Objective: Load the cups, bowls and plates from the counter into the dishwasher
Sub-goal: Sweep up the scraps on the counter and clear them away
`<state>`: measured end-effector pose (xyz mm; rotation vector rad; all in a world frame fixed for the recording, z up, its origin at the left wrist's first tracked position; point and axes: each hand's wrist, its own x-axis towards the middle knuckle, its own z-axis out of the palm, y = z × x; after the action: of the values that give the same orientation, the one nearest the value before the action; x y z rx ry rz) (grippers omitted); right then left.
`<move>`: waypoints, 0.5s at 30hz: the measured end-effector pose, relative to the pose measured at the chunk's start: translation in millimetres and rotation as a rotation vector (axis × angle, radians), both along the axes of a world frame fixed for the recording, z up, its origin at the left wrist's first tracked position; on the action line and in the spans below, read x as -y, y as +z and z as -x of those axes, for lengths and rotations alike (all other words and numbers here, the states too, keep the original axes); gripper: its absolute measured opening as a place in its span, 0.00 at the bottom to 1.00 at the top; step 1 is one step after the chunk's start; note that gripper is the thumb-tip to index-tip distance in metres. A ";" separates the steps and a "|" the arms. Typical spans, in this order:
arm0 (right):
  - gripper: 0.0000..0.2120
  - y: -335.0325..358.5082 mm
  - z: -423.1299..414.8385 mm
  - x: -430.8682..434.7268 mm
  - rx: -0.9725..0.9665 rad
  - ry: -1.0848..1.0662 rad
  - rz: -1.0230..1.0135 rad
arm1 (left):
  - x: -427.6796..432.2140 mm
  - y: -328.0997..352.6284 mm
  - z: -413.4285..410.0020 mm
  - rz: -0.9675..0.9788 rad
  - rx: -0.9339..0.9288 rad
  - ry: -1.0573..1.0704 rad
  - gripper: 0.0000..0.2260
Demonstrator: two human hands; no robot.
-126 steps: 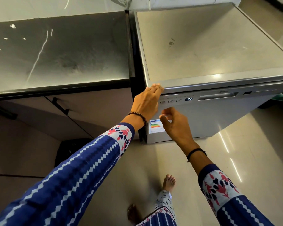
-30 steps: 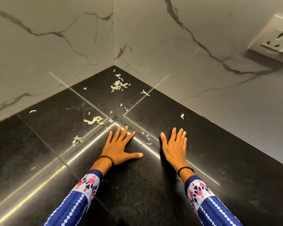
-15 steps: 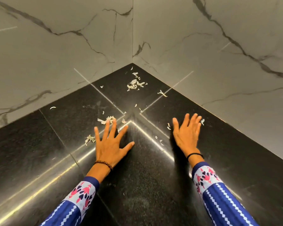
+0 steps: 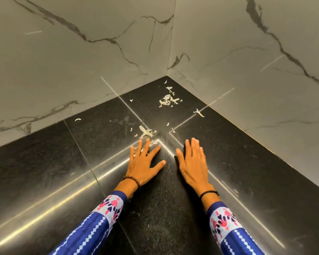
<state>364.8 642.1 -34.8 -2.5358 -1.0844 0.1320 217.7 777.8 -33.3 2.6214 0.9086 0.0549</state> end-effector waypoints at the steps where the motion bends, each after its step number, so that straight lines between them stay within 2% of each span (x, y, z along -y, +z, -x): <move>1: 0.31 0.0 5.7 -8.4 -0.034 0.045 -0.018 | 2.1 0.8 -2.9 0.029 0.043 -0.040 0.29; 4: 0.31 5.1 20.2 -25.5 -0.192 0.097 -0.157 | 2.8 3.4 1.8 0.054 0.166 -0.051 0.27; 7: 0.29 3.1 25.4 -22.4 -0.027 -0.015 -0.175 | -4.6 1.9 21.4 -0.052 0.209 0.068 0.28; 9: 0.31 -1.6 28.1 -15.0 0.022 -0.127 -0.098 | -10.8 -1.7 38.3 -0.113 0.160 0.165 0.29; 11: 0.35 -8.0 33.0 -10.7 0.053 -0.188 0.005 | -11.7 -6.5 49.0 -0.085 0.092 0.224 0.31; 15: 0.39 -11.4 39.6 -35.2 0.106 -0.159 0.061 | -8.7 -11.9 43.0 -0.090 -0.014 0.184 0.35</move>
<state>325.2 677.2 -46.1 -2.6980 -0.9247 -0.0119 174.7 786.4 -45.1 2.6147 1.1752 0.1278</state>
